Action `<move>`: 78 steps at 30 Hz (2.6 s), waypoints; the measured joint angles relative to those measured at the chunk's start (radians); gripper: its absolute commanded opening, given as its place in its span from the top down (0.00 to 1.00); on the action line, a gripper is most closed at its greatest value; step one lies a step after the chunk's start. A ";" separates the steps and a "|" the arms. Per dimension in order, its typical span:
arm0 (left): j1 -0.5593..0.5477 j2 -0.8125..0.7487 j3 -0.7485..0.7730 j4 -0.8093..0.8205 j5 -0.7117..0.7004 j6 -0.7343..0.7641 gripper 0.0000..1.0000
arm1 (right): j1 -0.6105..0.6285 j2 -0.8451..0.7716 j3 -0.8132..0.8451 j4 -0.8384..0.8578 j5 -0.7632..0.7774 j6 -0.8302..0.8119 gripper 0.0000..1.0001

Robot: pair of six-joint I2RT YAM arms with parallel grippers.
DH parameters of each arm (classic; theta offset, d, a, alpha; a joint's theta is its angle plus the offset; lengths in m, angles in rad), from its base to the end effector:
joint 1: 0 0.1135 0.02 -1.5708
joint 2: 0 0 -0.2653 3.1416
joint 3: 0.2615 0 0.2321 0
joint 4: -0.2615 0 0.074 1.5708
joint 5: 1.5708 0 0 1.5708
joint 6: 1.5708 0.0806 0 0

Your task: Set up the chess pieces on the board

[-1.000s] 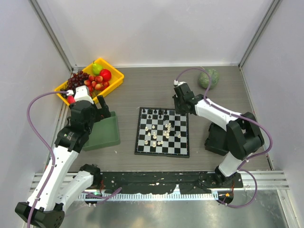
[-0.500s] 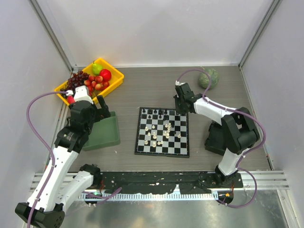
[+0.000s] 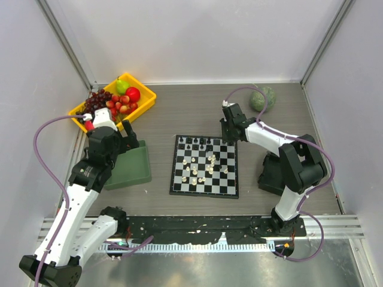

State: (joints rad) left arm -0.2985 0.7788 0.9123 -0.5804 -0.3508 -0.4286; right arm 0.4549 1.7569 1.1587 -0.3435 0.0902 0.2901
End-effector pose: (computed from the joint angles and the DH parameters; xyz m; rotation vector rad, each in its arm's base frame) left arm 0.1806 -0.0266 0.3245 -0.3489 1.9597 -0.1153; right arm 0.3436 0.1600 0.1728 -0.1703 2.5118 0.1922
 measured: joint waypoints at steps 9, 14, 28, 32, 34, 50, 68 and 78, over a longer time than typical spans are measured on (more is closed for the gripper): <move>0.003 0.000 -0.001 0.000 0.003 0.000 0.00 | 0.000 0.000 -0.002 0.007 -0.026 0.000 0.84; 0.005 0.000 -0.004 0.000 0.004 0.000 0.00 | -0.001 0.000 -0.003 0.008 -0.026 0.000 0.84; 0.006 0.000 -0.008 0.000 0.005 0.000 0.00 | -0.001 -0.014 -0.020 0.011 -0.024 0.000 0.78; 0.007 0.000 -0.008 0.000 0.007 0.000 0.00 | -0.001 -0.014 -0.020 0.009 -0.025 0.000 0.71; 0.008 0.000 -0.008 0.000 0.008 0.000 0.01 | -0.001 -0.014 -0.020 0.008 -0.026 -0.001 0.65; 0.012 0.000 -0.012 0.000 0.013 0.000 0.00 | 0.054 -0.123 -0.018 -0.016 -0.044 -0.004 0.55; 0.013 -0.005 -0.014 0.000 0.014 0.000 0.00 | 0.111 -0.068 -0.010 -0.015 -0.105 0.022 0.63; 0.015 -0.005 -0.014 0.000 0.014 0.000 0.00 | 0.116 -0.013 0.013 -0.008 -0.111 0.027 0.71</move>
State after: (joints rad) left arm -0.2832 0.7742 0.8986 -0.5800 -0.3363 -0.4286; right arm 0.5705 1.7435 1.1721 -0.3515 -0.0212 0.3172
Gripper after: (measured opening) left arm 0.995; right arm 0.329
